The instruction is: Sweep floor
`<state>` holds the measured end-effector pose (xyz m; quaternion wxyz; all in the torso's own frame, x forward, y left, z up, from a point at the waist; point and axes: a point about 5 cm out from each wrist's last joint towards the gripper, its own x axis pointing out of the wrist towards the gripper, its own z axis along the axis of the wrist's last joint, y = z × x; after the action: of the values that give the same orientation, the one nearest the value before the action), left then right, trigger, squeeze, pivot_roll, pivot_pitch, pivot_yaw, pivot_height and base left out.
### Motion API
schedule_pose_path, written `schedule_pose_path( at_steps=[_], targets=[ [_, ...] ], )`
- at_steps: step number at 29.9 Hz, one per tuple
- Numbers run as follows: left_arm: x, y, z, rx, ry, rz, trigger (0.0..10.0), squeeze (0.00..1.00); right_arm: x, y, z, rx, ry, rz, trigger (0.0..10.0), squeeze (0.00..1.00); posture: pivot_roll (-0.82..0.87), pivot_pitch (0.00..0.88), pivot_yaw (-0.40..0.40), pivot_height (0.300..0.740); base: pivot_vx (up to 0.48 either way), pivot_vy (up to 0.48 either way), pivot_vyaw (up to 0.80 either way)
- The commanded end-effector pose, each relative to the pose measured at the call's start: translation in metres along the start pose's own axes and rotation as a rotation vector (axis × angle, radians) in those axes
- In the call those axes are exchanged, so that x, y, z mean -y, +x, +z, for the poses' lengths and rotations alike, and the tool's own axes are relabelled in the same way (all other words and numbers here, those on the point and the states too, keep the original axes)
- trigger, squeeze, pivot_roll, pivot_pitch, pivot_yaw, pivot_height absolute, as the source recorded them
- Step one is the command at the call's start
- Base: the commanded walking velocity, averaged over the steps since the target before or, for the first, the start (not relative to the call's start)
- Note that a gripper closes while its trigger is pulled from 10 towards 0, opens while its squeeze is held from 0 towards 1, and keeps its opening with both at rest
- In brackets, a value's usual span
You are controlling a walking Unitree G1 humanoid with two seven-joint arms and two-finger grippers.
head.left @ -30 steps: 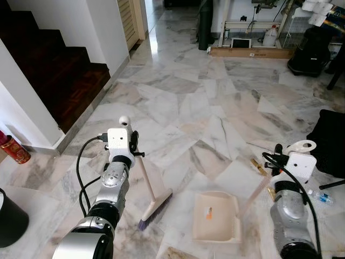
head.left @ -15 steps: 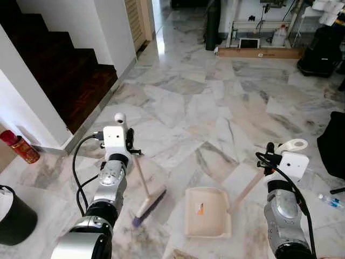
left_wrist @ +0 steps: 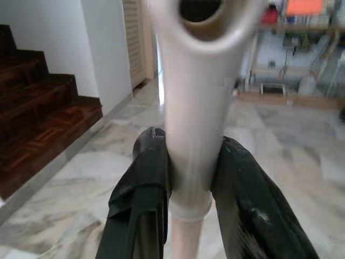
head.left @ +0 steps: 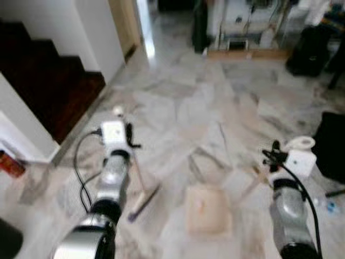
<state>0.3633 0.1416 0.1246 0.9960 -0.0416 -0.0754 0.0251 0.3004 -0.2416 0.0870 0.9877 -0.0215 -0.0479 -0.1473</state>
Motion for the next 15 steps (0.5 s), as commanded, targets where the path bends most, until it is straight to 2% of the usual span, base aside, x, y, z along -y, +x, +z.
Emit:
schedule_pose_path(
  at_steps=[1, 15],
  targets=[
    [-0.0123, 0.0048, 0.0129, 0.062, 0.019, 0.031, 10.0, 0.0, -0.0163, 0.0076, 0.0164, 0.065, 0.035, 0.038, 10.0, 0.0, -0.12, 0.028, 0.055, 0.74, 0.48, 0.0, 0.0],
    [-0.007, 0.0057, 0.0139, 0.061, 0.019, 0.008, 10.0, 0.0, -0.0169, 0.0042, 0.0146, 0.055, 0.048, 0.024, 10.0, 0.0, -0.12, 0.034, 0.064, 0.74, 0.48, 0.0, 0.0]
  ],
)
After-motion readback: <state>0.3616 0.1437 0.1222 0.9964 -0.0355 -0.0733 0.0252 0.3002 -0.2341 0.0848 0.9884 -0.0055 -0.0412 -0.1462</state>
